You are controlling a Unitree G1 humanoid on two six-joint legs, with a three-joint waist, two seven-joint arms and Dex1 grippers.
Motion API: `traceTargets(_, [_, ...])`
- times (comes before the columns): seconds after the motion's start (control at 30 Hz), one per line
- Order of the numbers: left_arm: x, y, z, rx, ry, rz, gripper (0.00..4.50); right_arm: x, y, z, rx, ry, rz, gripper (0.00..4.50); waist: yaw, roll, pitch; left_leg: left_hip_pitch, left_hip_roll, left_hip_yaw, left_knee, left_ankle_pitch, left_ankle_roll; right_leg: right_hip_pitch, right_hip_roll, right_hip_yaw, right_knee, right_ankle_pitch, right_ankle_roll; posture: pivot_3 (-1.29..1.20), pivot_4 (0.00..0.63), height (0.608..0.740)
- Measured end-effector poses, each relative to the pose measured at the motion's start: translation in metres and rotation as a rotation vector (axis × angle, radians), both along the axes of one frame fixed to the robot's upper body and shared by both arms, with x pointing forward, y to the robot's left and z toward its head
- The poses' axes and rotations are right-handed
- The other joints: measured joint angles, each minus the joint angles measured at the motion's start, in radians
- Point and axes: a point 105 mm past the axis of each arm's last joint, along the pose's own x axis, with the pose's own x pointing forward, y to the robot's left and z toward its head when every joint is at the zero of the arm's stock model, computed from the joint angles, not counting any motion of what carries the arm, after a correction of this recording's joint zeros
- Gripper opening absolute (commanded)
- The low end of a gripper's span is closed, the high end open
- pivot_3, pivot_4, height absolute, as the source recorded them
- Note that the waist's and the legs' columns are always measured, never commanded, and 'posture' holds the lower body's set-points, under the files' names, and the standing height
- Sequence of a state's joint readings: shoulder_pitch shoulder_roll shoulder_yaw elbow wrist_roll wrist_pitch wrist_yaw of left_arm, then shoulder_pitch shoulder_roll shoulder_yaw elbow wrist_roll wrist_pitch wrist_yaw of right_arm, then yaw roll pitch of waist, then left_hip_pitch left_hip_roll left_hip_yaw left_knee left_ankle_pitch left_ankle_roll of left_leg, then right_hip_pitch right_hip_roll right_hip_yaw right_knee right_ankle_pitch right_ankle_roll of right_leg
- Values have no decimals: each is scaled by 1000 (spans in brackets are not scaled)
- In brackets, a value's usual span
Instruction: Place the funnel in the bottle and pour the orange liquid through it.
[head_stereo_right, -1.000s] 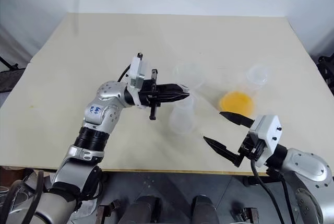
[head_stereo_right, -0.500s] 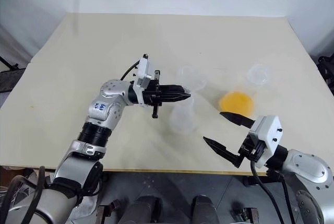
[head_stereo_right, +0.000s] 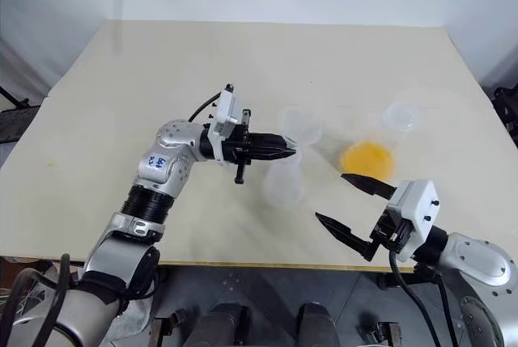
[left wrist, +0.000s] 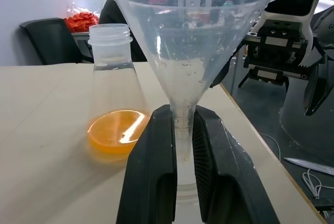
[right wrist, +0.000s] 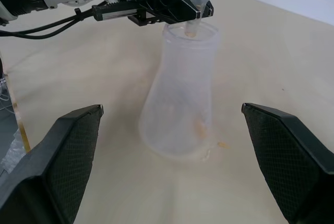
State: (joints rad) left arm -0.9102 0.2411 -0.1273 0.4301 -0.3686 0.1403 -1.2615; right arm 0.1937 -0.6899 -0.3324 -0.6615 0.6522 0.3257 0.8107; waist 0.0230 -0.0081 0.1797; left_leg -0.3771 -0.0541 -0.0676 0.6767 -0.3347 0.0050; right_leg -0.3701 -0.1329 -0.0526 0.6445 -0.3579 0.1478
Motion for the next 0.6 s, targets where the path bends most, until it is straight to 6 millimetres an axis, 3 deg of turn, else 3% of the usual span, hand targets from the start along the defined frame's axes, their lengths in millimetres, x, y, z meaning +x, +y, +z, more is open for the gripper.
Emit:
traceTargets(0.1, [1, 0, 0, 1, 1, -1, 138, 0, 0, 0, 1, 0, 0, 4500, 0, 0, 0, 0, 0, 0, 0, 0, 0, 0, 0, 0, 0, 0, 0, 0, 150, 740])
traceTargets(0.13, [1, 0, 0, 2, 1, -3, 867, 0, 0, 0, 2, -1, 0, 4500, 0, 0, 0, 0, 0, 0, 0, 0, 0, 0, 0, 0, 0, 0, 0, 0, 150, 740])
traceTargets(0.5, [0, 0, 1, 6, 2, -12, 4215, 1, 0, 4, 2, -14, 2, 4500, 0, 0, 0, 0, 0, 0, 0, 0, 0, 0, 0, 0, 0, 0, 0, 0, 150, 740])
traceTargets(0.53, [0, 1, 1, 8, 3, -13, 4446, 1, 0, 3, 2, -13, 2, 4500, 0, 0, 0, 0, 0, 0, 0, 0, 0, 0, 0, 0, 0, 0, 0, 0, 150, 740])
traceTargets(0.6, [0, 2, 1, 12, 3, -11, 4446, 1, 0, 4, -1, -14, 4, 4500, 0, 0, 0, 0, 0, 0, 0, 0, 0, 0, 0, 0, 0, 0, 0, 0, 150, 740])
